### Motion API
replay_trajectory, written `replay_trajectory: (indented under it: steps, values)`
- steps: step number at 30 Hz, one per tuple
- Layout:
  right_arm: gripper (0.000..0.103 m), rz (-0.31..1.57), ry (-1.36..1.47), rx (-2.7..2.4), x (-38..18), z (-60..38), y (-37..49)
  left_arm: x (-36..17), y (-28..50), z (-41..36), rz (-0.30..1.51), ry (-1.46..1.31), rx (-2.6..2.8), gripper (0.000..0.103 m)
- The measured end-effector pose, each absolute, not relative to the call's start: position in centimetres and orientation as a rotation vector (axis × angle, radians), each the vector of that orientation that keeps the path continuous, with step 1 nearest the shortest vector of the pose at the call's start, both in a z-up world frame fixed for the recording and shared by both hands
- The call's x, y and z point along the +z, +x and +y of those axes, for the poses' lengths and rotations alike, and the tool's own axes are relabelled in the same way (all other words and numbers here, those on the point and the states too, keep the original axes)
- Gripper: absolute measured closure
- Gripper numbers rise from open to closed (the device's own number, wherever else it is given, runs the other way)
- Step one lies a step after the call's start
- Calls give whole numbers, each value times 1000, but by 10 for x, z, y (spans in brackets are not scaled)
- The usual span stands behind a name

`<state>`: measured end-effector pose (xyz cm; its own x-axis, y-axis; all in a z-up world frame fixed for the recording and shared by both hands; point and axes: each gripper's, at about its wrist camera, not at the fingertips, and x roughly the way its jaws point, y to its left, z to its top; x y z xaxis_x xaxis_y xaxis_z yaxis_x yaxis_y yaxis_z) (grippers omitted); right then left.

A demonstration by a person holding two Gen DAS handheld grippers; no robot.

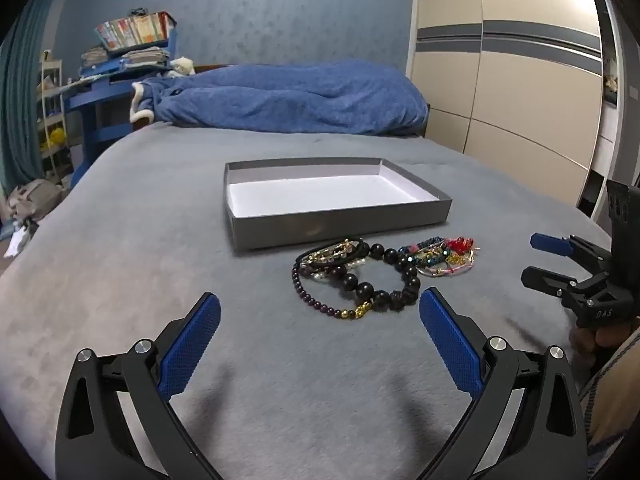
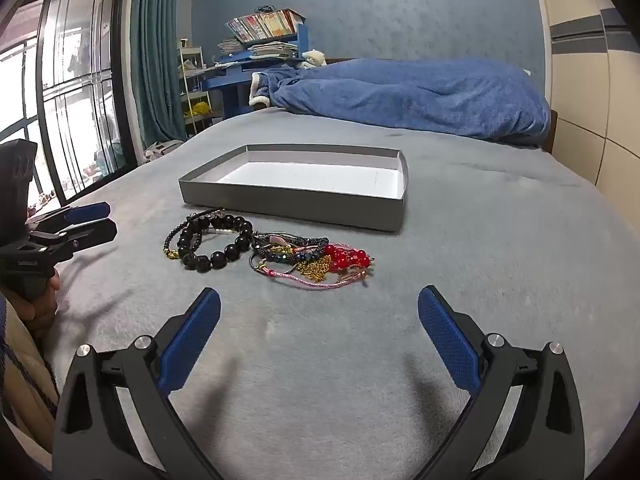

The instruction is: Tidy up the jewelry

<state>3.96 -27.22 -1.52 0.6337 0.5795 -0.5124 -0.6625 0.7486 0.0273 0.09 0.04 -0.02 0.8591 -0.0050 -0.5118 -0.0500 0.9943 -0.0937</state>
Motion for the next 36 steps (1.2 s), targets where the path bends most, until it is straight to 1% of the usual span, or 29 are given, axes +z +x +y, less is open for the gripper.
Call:
replay_trajectory:
  steps: [36]
  values:
    - [5, 528, -163, 716, -16, -271, 40, 0, 0, 0, 528, -102, 27, 4]
